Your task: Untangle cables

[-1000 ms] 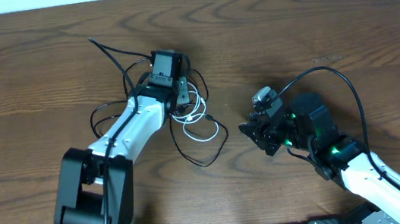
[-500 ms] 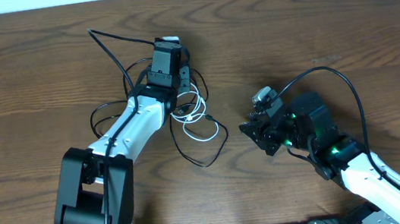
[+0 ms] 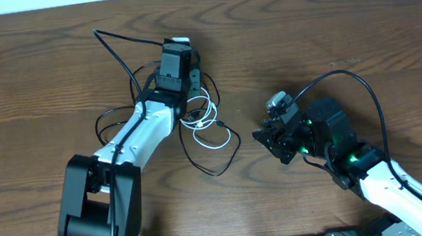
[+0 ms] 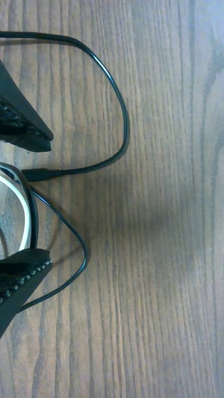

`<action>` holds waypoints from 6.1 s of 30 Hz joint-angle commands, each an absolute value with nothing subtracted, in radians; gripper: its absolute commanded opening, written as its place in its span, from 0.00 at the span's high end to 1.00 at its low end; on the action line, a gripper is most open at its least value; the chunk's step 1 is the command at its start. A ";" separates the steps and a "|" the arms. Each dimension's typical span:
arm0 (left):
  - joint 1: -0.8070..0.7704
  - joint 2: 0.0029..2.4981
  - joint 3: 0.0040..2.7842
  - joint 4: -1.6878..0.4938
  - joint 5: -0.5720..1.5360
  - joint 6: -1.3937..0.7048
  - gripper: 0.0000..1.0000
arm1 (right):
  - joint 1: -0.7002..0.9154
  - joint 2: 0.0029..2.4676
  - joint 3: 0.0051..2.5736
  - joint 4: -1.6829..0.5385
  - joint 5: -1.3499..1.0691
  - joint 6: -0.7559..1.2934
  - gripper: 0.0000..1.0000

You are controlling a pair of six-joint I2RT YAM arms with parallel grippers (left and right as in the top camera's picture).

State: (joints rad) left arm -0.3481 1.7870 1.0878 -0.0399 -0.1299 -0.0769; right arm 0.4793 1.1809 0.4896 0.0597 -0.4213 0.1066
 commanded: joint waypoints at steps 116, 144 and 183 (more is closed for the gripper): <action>-0.361 1.420 1.088 -0.622 0.164 -0.255 0.47 | -0.044 1.133 1.115 -0.645 0.002 -0.040 0.99; -0.361 1.420 1.084 -0.692 0.164 -0.255 0.41 | -0.498 1.357 1.116 -0.200 0.462 -0.001 0.99; -0.361 1.420 1.084 -0.691 0.164 -0.263 0.41 | -0.542 1.641 1.116 -0.522 0.114 0.164 0.34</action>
State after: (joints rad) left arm -0.3611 1.4322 1.0847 -0.6888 0.1768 -0.2619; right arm -0.5346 1.6371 1.1152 -0.5529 0.1631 0.1543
